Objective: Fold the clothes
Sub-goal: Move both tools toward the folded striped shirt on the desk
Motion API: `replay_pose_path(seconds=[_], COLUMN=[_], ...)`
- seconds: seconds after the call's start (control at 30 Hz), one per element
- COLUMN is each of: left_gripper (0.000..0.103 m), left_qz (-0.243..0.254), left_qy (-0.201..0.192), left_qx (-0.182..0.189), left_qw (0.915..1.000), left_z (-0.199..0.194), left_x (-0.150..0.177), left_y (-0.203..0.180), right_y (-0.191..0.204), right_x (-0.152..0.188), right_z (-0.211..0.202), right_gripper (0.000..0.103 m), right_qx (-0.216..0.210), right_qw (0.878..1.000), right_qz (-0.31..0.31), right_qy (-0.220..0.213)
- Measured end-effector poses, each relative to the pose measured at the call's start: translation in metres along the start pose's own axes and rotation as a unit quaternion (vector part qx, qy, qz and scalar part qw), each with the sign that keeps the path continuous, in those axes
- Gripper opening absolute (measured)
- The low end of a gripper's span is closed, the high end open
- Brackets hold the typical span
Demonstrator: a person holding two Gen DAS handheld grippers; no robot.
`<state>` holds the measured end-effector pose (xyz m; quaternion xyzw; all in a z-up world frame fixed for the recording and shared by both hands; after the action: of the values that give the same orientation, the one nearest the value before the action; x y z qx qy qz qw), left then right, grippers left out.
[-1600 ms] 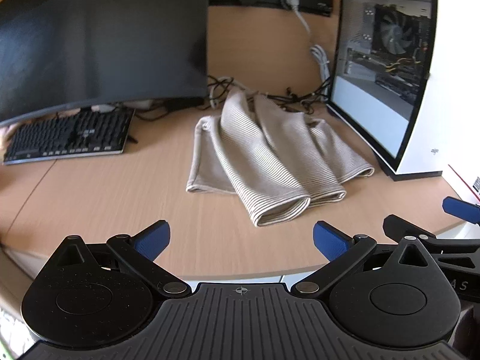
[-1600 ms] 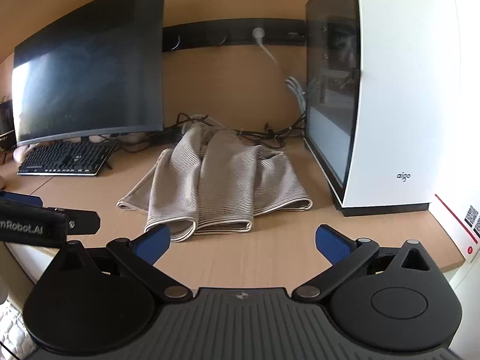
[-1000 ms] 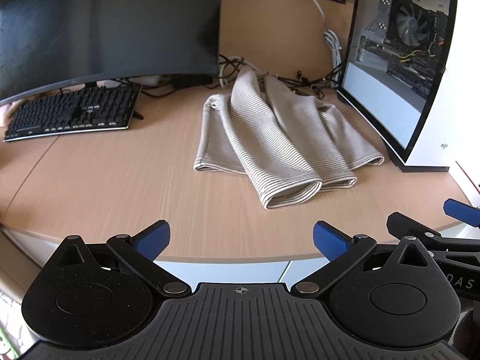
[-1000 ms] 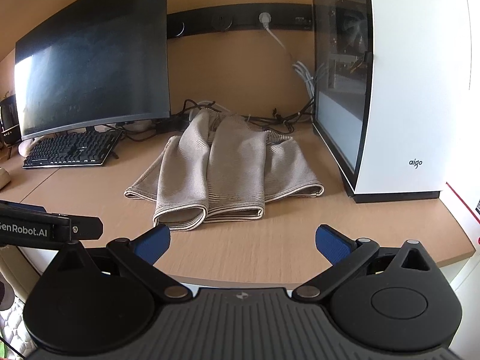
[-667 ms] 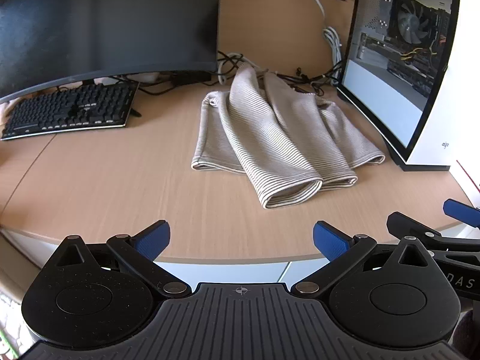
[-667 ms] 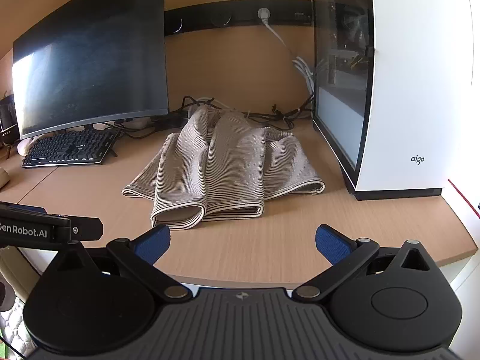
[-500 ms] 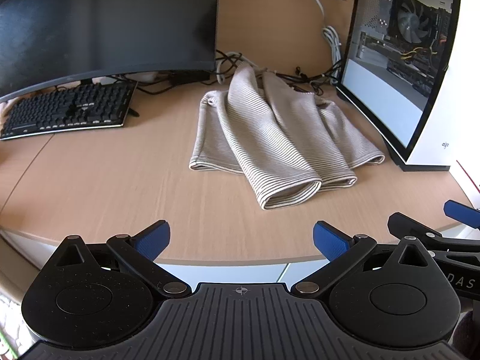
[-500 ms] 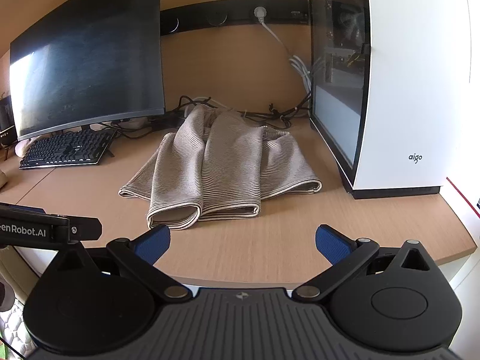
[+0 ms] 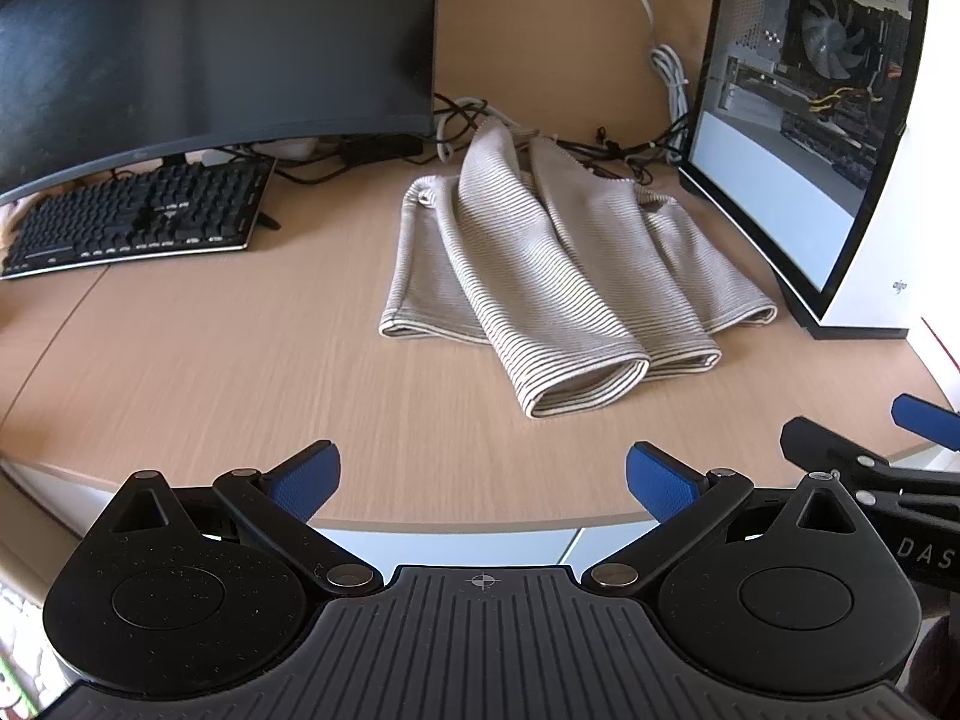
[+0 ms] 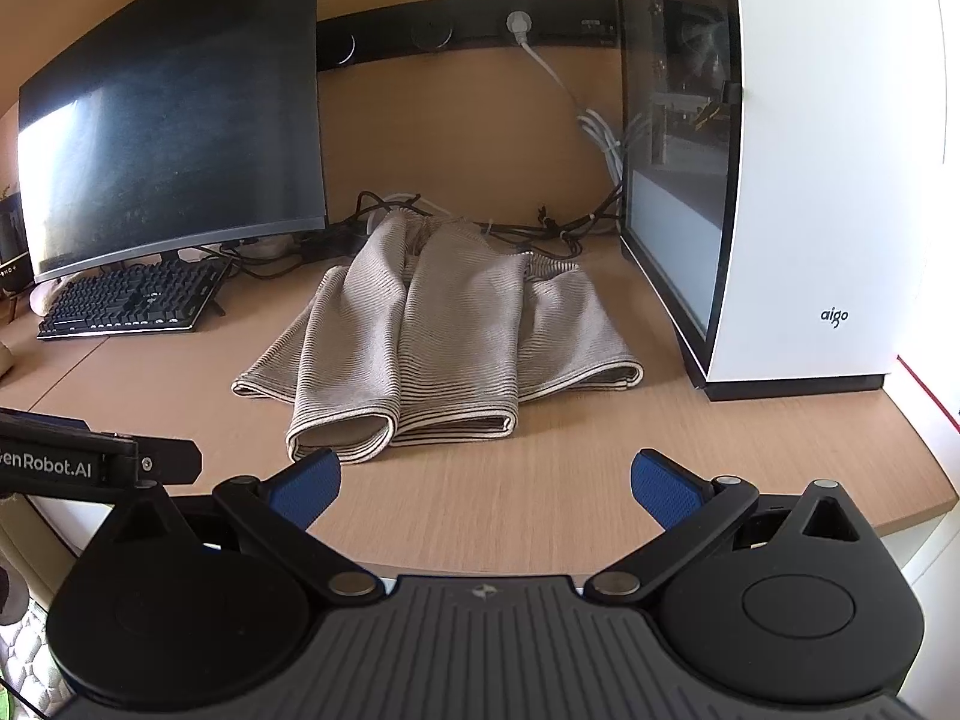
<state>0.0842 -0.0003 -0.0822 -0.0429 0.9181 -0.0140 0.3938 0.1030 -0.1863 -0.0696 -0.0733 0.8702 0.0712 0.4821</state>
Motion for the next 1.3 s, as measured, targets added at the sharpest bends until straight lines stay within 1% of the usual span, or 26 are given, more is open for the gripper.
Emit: replay_pose_path(seconds=[0.2, 0.77, 1.3], left_gripper=[0.103, 0.103, 0.103], left_qz=[-0.002, -0.004, -0.009], left_qy=[-0.005, -0.002, 0.015], left_qx=[-0.005, -0.004, -0.005], left_qw=[1.0000, 1.0000, 0.9998], left_z=[-0.001, 0.000, 0.010], left_x=[-0.002, -0.002, 0.002], left_y=[0.003, 0.002, 0.003], right_y=[-0.001, 0.000, 0.002], right_x=[-0.004, -0.003, 0.001], right_z=[0.001, 0.002, 0.010], right_gripper=[0.103, 0.103, 0.103], right_qx=[-0.001, 0.000, 0.002], right_qw=[1.000, 1.000, 1.000], right_qz=[0.005, 0.001, 0.001], right_qy=[-0.008, -0.005, 0.011])
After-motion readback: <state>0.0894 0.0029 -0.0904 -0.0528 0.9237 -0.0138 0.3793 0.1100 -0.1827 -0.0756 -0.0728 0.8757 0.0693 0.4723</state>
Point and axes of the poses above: each gripper's, at about its wrist camera, not at the fingertips, and z roughly the way its jaws point, y to its left, x to its underside, the point moved 9 cm from there along z, roughly the way its jaws point, and after that the axes turned 1 degree about -z, right-handed, at the moved point
